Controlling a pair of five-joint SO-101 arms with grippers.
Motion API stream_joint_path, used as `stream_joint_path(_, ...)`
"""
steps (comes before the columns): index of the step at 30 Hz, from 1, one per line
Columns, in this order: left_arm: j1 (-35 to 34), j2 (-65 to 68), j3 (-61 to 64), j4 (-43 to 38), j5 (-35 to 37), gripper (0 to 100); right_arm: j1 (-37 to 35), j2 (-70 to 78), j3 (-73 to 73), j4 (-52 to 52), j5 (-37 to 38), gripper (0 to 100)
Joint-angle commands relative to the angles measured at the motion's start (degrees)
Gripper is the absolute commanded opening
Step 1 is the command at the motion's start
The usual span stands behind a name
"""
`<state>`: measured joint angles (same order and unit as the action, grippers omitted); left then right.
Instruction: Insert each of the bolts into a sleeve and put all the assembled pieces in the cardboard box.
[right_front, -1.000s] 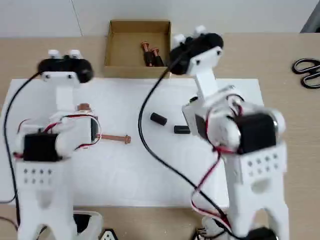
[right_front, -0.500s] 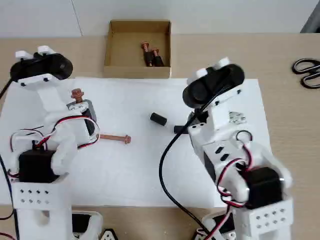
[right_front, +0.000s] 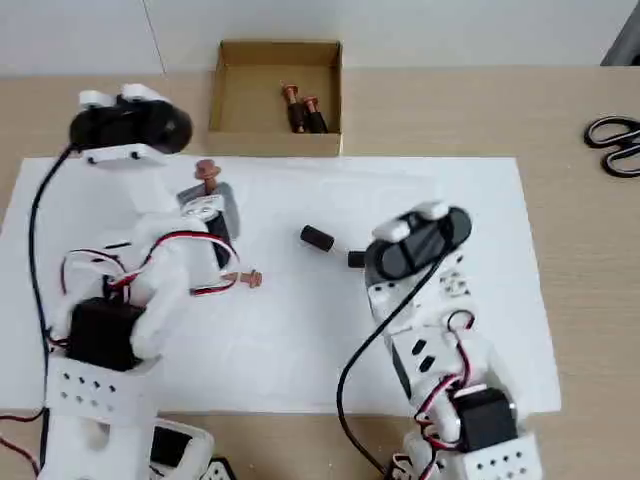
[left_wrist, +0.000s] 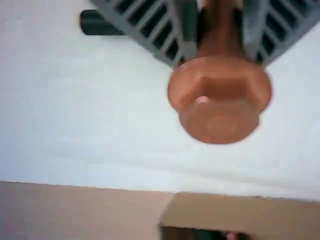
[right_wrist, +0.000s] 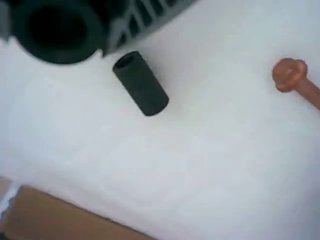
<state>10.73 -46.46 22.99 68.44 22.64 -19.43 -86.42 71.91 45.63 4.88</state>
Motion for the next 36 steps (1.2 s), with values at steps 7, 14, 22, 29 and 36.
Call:
stream_joint_path(7, 6.2, -10.8, -0.3, -6.0, -2.5, 0, -3.6, -18.1, 16.2, -6.1, -9.0, 0.4)
stream_joint_path(14, 6.2, -30.4, 13.9, -7.7, -5.3, 0, -5.1, -17.0, 16.3, -6.5, -9.1, 0.4)
stream_joint_path(22, 7.4, -35.9, 38.6, -33.5, -5.0, 0, -12.2, -17.0, 16.7, -6.5, -9.1, 0.4)
stream_joint_path(29, 13.0, -35.7, 41.7, -34.6, -4.8, 0, -16.9, -17.0, 16.6, -6.5, -9.3, 0.4)
stream_joint_path(36, 16.4, -33.4, 41.7, -34.4, -1.2, 0, -19.0, -17.0, 16.6, -7.2, -9.3, 0.4)
